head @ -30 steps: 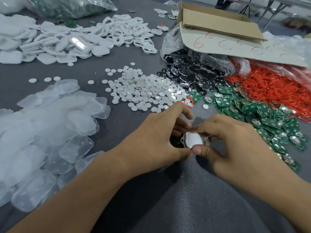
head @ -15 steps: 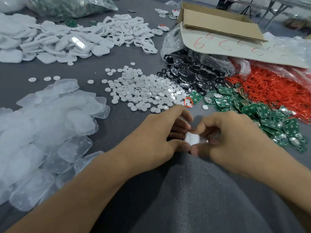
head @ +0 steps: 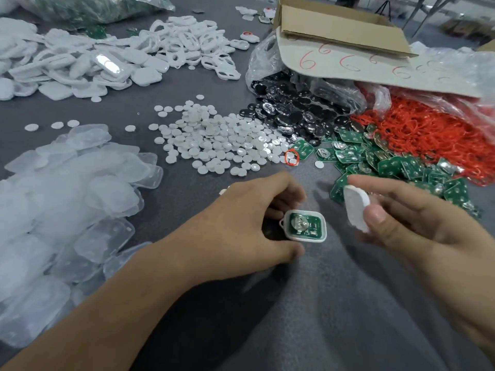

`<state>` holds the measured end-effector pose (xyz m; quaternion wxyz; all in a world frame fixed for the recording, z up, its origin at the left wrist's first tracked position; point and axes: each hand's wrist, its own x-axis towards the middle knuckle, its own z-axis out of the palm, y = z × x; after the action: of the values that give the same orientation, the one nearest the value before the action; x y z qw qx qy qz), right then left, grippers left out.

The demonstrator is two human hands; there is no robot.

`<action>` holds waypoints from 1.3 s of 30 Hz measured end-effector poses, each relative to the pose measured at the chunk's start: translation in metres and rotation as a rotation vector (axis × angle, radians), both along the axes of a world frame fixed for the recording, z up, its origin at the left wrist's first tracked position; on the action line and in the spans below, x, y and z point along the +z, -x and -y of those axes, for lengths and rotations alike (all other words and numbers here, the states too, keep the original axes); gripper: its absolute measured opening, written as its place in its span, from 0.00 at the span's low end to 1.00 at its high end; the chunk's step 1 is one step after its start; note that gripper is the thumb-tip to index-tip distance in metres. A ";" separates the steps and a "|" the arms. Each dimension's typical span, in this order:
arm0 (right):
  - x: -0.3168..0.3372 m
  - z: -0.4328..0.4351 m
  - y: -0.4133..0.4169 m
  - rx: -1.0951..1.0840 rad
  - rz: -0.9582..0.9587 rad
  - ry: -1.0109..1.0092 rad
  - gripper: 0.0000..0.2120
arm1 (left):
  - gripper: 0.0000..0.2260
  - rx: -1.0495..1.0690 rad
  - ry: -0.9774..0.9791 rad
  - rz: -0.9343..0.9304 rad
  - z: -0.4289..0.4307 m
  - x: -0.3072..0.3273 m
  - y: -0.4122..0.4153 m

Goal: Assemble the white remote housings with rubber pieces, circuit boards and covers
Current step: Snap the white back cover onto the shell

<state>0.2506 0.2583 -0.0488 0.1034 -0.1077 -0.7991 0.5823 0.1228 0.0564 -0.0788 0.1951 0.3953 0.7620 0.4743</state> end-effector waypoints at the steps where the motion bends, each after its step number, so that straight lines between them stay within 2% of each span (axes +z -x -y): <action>1: -0.003 -0.002 -0.004 -0.041 0.024 0.099 0.20 | 0.17 -0.001 0.000 -0.025 -0.001 0.000 -0.001; 2: -0.006 -0.003 -0.006 -0.075 0.033 0.134 0.19 | 0.15 0.001 -0.004 -0.047 -0.001 0.001 -0.003; 3: -0.009 -0.004 -0.007 -0.094 0.028 0.086 0.18 | 0.13 0.007 -0.007 -0.072 -0.003 0.000 -0.004; 6: -0.014 -0.004 -0.007 -0.068 0.021 -0.241 0.16 | 0.06 0.039 -0.013 -0.139 -0.006 -0.002 -0.007; 9: -0.017 -0.006 -0.007 -0.080 0.033 -0.350 0.17 | 0.04 0.065 -0.026 -0.161 -0.008 -0.004 -0.007; 11: -0.019 -0.006 -0.006 -0.090 0.011 -0.290 0.16 | 0.04 0.070 -0.032 -0.179 -0.009 -0.004 -0.007; 15: -0.022 -0.002 -0.005 -0.161 -0.030 0.040 0.14 | 0.04 0.068 -0.025 -0.243 -0.010 -0.005 -0.008; 20: -0.021 0.000 -0.007 -0.138 0.014 0.087 0.20 | 0.05 0.081 -0.004 -0.288 -0.010 -0.004 -0.010; 27: -0.024 -0.002 -0.005 -0.195 -0.002 0.017 0.19 | 0.05 0.110 0.001 -0.300 -0.011 -0.003 -0.012; 30: -0.024 -0.001 -0.006 -0.217 -0.003 -0.140 0.22 | 0.05 0.099 0.008 -0.305 -0.011 -0.003 -0.013; 35: -0.023 -0.003 -0.011 -0.190 0.082 -0.679 0.17 | 0.05 0.104 0.010 -0.315 -0.012 -0.004 -0.014; 37: -0.023 0.000 -0.009 -0.190 0.068 -0.793 0.17 | 0.05 0.105 0.015 -0.317 -0.012 -0.004 -0.013; 39: -0.024 0.006 -0.006 -0.178 0.037 -0.813 0.21 | 0.05 0.109 0.017 -0.327 -0.013 -0.004 -0.013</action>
<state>0.2562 0.2526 -0.0725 0.1733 -0.1373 -0.9532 0.2060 0.1355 0.0691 -0.0832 0.0458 0.4234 0.8080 0.4071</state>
